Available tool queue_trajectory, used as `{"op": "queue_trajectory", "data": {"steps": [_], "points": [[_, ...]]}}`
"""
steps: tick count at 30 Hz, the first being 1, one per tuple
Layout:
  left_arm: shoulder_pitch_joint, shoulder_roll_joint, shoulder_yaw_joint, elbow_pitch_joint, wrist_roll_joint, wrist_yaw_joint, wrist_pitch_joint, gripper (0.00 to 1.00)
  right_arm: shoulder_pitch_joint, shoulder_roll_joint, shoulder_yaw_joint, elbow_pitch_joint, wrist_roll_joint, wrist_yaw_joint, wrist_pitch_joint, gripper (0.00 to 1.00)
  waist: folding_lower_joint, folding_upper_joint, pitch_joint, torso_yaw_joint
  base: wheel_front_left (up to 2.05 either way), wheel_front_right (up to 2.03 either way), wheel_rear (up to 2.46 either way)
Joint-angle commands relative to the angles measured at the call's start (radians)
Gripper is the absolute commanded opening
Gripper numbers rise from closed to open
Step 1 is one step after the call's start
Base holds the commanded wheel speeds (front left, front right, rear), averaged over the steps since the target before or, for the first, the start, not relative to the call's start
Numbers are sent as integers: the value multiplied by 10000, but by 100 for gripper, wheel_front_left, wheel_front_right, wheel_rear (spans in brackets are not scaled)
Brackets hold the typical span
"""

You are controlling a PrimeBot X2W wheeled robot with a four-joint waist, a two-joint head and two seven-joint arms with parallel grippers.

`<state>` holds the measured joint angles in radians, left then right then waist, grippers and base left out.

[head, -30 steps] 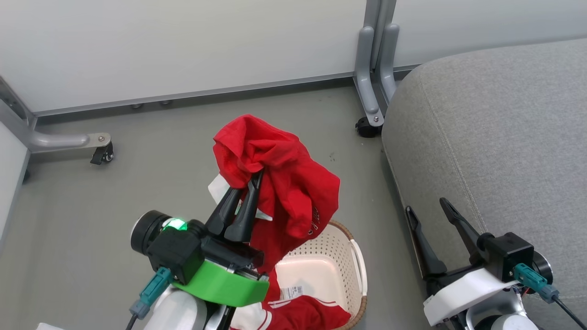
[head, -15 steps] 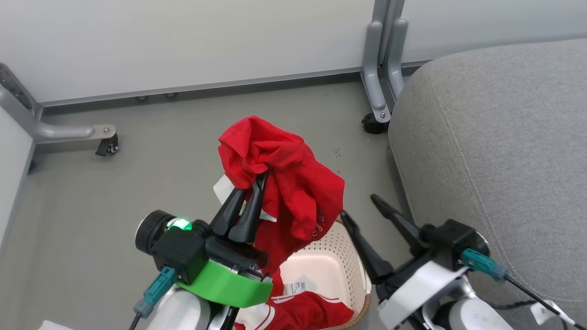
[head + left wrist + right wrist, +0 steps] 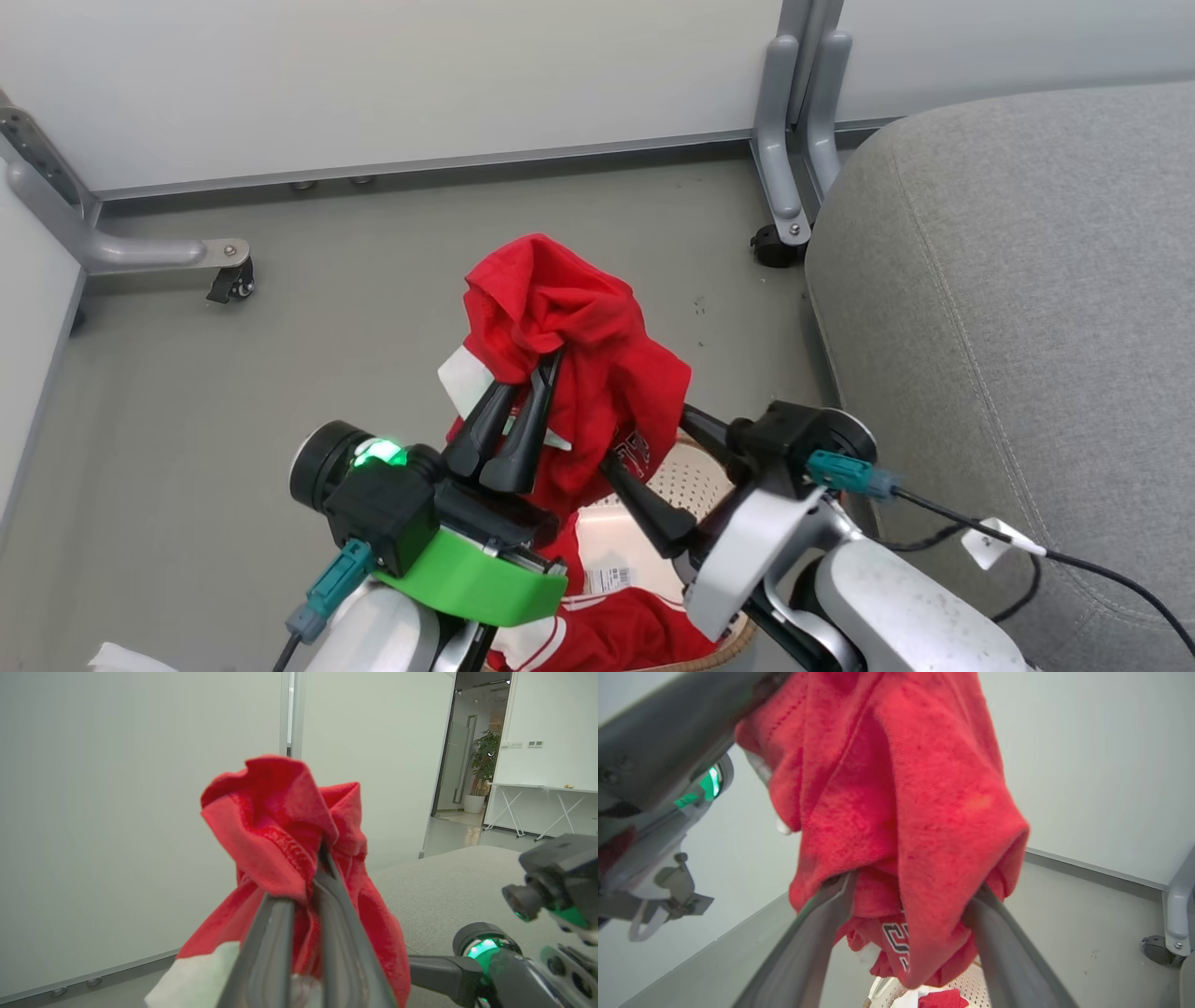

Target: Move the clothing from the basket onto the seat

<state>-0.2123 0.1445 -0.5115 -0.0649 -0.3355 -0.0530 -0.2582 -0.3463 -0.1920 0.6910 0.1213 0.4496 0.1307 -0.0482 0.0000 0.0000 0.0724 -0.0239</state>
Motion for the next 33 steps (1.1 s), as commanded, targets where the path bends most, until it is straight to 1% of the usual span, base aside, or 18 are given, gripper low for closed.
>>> {"op": "queue_trajectory", "data": {"steps": [1, 3, 4, 5, 6, 18, 28, 30, 31, 32, 33], "points": [[-156, 20, 9, -22, -89, -58, -63, 0, -311, 21, 236, 187, 143, 1, -115, 100, 0, 0, 0, 5, 0, 0, 0], [-156, 28, -13, -12, -76, -64, -62, 0, -602, 33, 516, 430, 284, 1, -253, 100, 0, 0, -3, 9, 0, 0, 0], [-156, 33, -24, -8, -73, -62, -62, 0, -711, 47, 614, 535, 358, 1, -306, 90, 0, 0, -3, 14, 0, 0, 0], [-158, 34, -34, -2, -86, -58, -62, 0, -831, 62, 715, 625, 424, 1, -414, 40, 0, 0, -1, 20, 0, 0, 0], [-158, 33, -43, 4, -97, -52, -62, 0, -923, 54, 814, 705, 486, 1, -470, 0, 0, 0, -4, 26, 0, 0, 0], [-130, 76, -85, 44, -199, 38, -64, 0, -1379, -68, 1376, 1428, 994, 1, -1058, 0, 0, 0, -30, 20, 0, 0, 0], [-115, 74, -97, 14, -320, 69, -61, 0, -1543, -131, 1532, 1544, 1233, 1, -1308, 0, 0, 0, -31, 22, 0, 0, 0], [-102, 53, -49, 50, -328, 160, 22, 0, -1567, -144, 1537, 1548, 1254, 1, -1355, 0, 0, 0, -25, 28, 0, 0, 0], [-109, 55, -51, 46, -325, 173, 48, 62, -1578, -144, 1540, 1540, 1261, 1, -1384, 0, 0, 0, -21, 31, 0, 0, 0], [-115, 78, -42, 51, -301, 212, 81, 100, -1592, -146, 1544, 1538, 1264, 1, -1408, 0, 0, 0, -16, 32, 0, 0, 0], [-117, 101, -7, 46, -243, 292, 66, 100, -1612, -144, 1527, 1523, 1248, 1, -1458, 0, 0, 0, -12, 32, 0, 0, 0]]}}
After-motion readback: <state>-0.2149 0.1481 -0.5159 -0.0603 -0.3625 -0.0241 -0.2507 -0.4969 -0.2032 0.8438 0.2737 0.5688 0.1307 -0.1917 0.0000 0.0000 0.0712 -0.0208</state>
